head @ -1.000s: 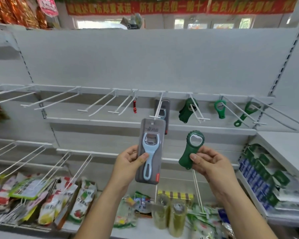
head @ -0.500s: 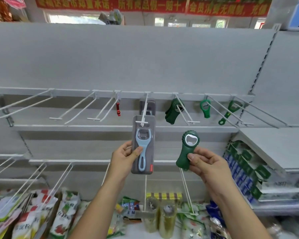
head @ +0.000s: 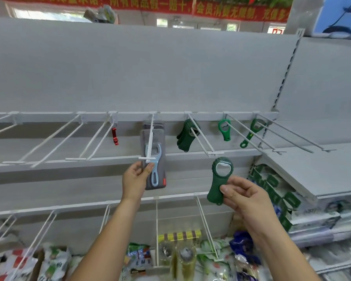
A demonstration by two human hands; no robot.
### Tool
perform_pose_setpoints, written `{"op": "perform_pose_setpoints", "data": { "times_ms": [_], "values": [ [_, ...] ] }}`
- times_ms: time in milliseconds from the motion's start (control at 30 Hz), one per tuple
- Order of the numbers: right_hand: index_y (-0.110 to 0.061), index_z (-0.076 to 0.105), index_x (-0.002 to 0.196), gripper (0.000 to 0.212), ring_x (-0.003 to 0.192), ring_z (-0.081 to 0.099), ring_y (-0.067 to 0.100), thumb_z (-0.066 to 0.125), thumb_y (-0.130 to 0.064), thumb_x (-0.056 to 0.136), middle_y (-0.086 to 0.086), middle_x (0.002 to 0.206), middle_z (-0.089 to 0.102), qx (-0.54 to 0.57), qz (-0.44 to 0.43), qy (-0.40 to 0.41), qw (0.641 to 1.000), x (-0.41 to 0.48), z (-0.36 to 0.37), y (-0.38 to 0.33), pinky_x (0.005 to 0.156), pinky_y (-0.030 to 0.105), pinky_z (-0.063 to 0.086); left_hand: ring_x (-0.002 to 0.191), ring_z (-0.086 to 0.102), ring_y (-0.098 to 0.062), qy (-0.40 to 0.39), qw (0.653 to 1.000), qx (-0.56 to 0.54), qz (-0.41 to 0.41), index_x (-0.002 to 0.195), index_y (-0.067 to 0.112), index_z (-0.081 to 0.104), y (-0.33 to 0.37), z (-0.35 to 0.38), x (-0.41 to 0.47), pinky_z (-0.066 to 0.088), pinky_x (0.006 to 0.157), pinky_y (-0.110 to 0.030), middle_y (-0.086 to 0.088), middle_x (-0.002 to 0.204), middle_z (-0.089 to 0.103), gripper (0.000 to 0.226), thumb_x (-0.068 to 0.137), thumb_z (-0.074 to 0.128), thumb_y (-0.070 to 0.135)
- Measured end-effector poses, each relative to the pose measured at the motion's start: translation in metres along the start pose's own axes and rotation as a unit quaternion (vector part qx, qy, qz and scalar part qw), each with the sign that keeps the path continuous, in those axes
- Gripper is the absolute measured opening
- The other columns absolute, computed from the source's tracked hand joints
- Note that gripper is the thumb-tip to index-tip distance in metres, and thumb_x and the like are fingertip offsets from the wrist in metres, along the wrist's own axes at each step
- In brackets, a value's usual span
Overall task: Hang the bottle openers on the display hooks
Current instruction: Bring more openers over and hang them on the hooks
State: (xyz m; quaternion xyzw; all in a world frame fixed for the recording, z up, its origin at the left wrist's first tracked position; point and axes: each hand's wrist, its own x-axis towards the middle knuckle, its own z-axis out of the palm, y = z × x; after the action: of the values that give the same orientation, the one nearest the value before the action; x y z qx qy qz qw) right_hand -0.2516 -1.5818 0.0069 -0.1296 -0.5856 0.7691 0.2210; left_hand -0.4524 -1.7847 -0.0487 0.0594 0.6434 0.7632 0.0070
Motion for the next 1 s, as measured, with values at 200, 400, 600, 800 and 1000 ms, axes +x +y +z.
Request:
{"op": "perform_pose_setpoints", "data": {
  "times_ms": [200, 400, 600, 800, 1000],
  "values": [
    [-0.009, 0.071, 0.093, 0.021, 0.075, 0.075, 0.020, 0.070, 0.007, 0.081, 0.010, 0.079, 0.077, -0.009, -0.009, 0.024, 1.000, 0.005, -0.009, -0.001, 0.063, 0.023, 0.060, 0.099, 0.073, -0.024, 0.015, 0.999, -0.015, -0.041, 0.096, 0.023, 0.070, -0.014, 0.009, 0.040, 0.059, 0.086, -0.040, -0.003, 0.102, 0.076, 0.009, 0.088, 0.074, 0.024],
    [-0.006, 0.072, 0.099, 0.022, 0.082, 0.075, 0.026, 0.072, 0.005, 0.080, 0.016, 0.087, 0.076, -0.021, -0.008, 0.013, 1.000, 0.005, -0.006, 0.002, 0.068, 0.026, 0.061, 0.099, 0.071, -0.027, 0.074, 0.996, 0.050, -0.004, 0.098, 0.019, 0.072, -0.014, 0.003, 0.045, 0.059, 0.087, -0.044, -0.006, 0.098, 0.076, 0.018, 0.083, 0.080, 0.024],
    [-0.004, 0.071, 0.104, 0.025, 0.087, 0.075, 0.031, 0.072, 0.003, 0.081, 0.020, 0.093, 0.075, -0.015, -0.019, -0.030, 0.999, 0.008, 0.007, 0.005, 0.075, 0.032, 0.062, 0.117, 0.061, -0.013, 0.139, 0.986, 0.088, 0.042, 0.129, 0.015, 0.062, -0.005, -0.026, 0.004, 0.046, 0.107, -0.035, 0.002, 0.126, 0.066, 0.059, 0.077, 0.084, 0.030],
    [-0.004, 0.068, 0.107, 0.024, 0.088, 0.075, 0.031, 0.069, 0.004, 0.084, 0.017, 0.093, 0.077, 0.018, -0.013, -0.030, 0.999, 0.014, 0.024, 0.011, 0.076, 0.034, 0.063, 0.106, 0.064, -0.011, 0.113, 0.991, 0.068, 0.033, 0.123, 0.017, 0.064, -0.002, -0.044, -0.045, 0.049, 0.099, -0.027, 0.004, 0.113, 0.068, 0.034, 0.090, 0.071, 0.019],
    [0.000, 0.067, 0.107, 0.023, 0.095, 0.074, 0.033, 0.071, 0.001, 0.085, 0.018, 0.097, 0.076, 0.028, 0.005, -0.024, 0.999, 0.021, 0.032, 0.017, 0.087, 0.043, 0.060, 0.112, 0.064, -0.010, 0.096, 0.993, 0.057, 0.025, 0.118, 0.030, 0.068, -0.006, -0.058, -0.083, 0.049, 0.099, -0.031, 0.007, 0.116, 0.071, 0.027, 0.091, 0.069, 0.032]
  ]
}}
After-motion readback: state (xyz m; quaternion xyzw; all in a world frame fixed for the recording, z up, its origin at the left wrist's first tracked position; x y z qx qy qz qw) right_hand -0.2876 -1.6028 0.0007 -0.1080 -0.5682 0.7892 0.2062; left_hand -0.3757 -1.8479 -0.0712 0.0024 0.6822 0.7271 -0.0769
